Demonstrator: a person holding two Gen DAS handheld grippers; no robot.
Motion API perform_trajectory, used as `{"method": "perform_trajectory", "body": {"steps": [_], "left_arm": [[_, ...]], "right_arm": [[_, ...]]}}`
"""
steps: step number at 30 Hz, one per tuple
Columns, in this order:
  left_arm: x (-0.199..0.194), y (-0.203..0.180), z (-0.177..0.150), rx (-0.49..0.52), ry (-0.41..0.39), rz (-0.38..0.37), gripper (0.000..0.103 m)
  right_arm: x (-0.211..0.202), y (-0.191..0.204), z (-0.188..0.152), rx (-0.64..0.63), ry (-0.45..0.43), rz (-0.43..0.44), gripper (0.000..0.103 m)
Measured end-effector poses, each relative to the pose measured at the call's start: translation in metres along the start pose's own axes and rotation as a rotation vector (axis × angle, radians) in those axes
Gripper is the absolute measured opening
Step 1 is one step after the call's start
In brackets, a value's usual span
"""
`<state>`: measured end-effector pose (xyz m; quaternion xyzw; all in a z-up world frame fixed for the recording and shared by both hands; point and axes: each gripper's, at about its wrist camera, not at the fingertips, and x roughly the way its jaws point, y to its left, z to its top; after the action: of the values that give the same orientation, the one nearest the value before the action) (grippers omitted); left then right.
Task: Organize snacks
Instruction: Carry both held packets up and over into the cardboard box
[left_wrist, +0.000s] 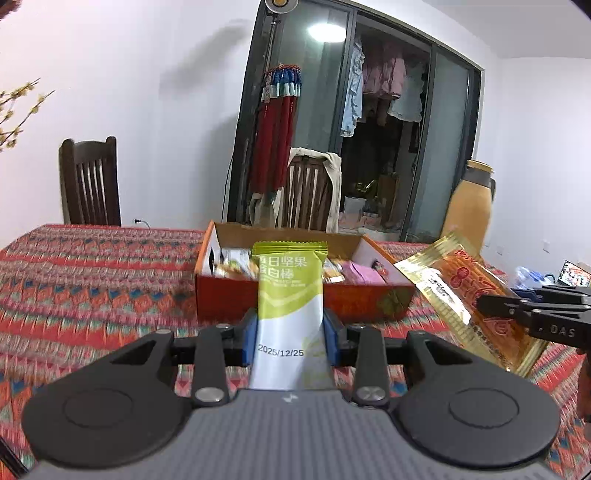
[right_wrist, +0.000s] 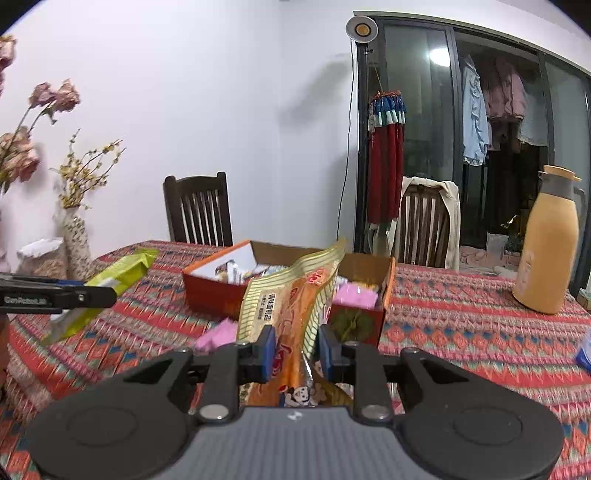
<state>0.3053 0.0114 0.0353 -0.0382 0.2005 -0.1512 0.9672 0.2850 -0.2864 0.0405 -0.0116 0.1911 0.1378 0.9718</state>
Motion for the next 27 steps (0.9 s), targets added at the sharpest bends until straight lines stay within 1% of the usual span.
{"method": "perform_trajectory", "body": {"steps": [6,8,10,12,16,18,23,25,27], "left_arm": [[0.065,0.02,0.05,-0.035,0.013,-0.032,0.036],[0.086,0.026,0.062,-0.051,0.019,-0.035,0.036],[0.107,0.028,0.072,-0.058,0.017,-0.024,0.036],[0.125,0.033,0.079,-0.063,0.015,-0.02,0.036],[0.163,0.041,0.085,-0.057,0.025,0.007,0.036],[0.185,0.047,0.086,-0.06,0.048,0.025,0.036],[0.237,0.061,0.083,-0.081,0.126,0.063,0.036],[0.251,0.065,0.077,-0.091,0.154,0.077,0.036],[0.264,0.068,0.071,-0.105,0.185,0.082,0.036]], "right_arm": [[0.062,-0.025,0.042,0.03,-0.008,-0.018,0.024],[0.084,-0.038,0.053,0.073,0.0,-0.007,0.024],[0.107,-0.047,0.063,0.117,-0.008,0.001,0.024],[0.129,-0.051,0.072,0.126,-0.007,-0.007,0.024],[0.176,-0.056,0.083,0.134,0.029,-0.019,0.024],[0.2,-0.06,0.084,0.15,0.056,-0.023,0.024],[0.259,-0.062,0.075,0.188,0.132,-0.032,0.024],[0.282,-0.061,0.068,0.202,0.172,-0.034,0.024],[0.296,-0.06,0.06,0.212,0.205,-0.049,0.024]]}}
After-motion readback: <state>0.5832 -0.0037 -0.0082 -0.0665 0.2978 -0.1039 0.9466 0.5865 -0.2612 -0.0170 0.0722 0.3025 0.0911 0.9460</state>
